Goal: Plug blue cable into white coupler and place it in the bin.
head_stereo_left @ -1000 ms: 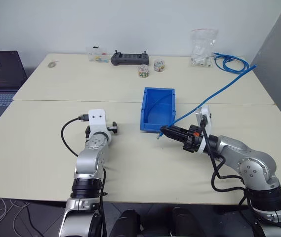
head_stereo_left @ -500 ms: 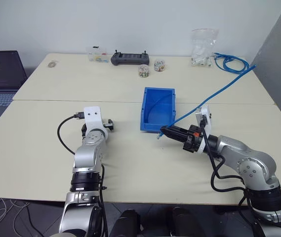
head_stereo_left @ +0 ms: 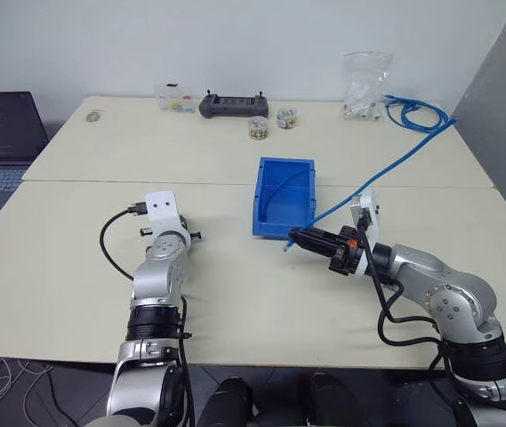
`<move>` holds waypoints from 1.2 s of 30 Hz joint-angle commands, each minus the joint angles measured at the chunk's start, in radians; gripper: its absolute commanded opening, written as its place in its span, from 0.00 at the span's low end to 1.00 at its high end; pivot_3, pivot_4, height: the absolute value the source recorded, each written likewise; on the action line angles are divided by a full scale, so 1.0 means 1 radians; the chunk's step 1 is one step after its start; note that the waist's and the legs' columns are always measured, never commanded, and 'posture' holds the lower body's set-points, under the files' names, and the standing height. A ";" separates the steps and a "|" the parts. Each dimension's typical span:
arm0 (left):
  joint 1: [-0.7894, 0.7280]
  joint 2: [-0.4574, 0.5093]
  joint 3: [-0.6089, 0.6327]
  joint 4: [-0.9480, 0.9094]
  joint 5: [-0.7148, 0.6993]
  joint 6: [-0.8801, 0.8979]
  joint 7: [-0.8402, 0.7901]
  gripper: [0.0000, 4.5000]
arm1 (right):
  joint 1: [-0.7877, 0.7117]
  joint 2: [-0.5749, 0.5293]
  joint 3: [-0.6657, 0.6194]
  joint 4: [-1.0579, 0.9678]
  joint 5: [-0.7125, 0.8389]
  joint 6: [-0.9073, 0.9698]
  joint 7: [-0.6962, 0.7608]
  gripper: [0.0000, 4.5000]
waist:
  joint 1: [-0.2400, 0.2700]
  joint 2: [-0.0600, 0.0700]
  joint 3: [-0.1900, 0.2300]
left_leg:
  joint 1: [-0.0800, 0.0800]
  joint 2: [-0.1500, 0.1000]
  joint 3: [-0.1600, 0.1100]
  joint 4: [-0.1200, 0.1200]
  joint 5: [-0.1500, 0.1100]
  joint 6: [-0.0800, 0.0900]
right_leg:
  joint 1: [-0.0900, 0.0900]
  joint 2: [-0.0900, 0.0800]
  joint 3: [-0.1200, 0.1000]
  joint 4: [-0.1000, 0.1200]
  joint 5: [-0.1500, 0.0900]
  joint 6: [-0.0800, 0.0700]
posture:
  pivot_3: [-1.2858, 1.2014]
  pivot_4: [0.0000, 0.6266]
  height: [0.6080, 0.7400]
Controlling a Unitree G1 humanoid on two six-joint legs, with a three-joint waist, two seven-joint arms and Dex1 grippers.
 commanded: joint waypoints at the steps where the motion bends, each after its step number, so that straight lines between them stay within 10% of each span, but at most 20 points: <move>1: 0.006 0.027 0.011 0.013 0.024 -0.009 -0.004 0.17 | 0.003 0.005 -0.010 -0.041 0.000 -0.009 0.010 0.01 | 0.000 0.000 0.000 | 0.000 0.000 0.000 0.000 0.000 0.000 | 0.000 0.000 0.000 0.000 0.000 0.000 | 0.52 0.24 1.00; 17: 0.234 0.406 -0.371 -0.486 -0.143 0.009 -0.904 0.17 | 0.121 -0.068 -0.058 -0.156 -0.007 -0.032 0.033 0.01 | 0.003 0.000 0.000 | -0.002 0.000 0.000 0.000 -0.002 0.003 | 0.000 -0.001 0.000 -0.001 0.000 0.000 | 0.52 0.24 1.00; 36: 0.044 0.471 -0.676 -0.150 0.042 -0.364 -1.410 0.17 | 0.011 -0.060 0.206 -0.090 -0.294 -0.189 0.147 0.01 | -0.004 0.001 0.000 | 0.000 0.000 -0.001 -0.001 -0.002 0.004 | 0.000 0.000 0.000 -0.001 -0.002 0.003 | 0.52 0.24 1.00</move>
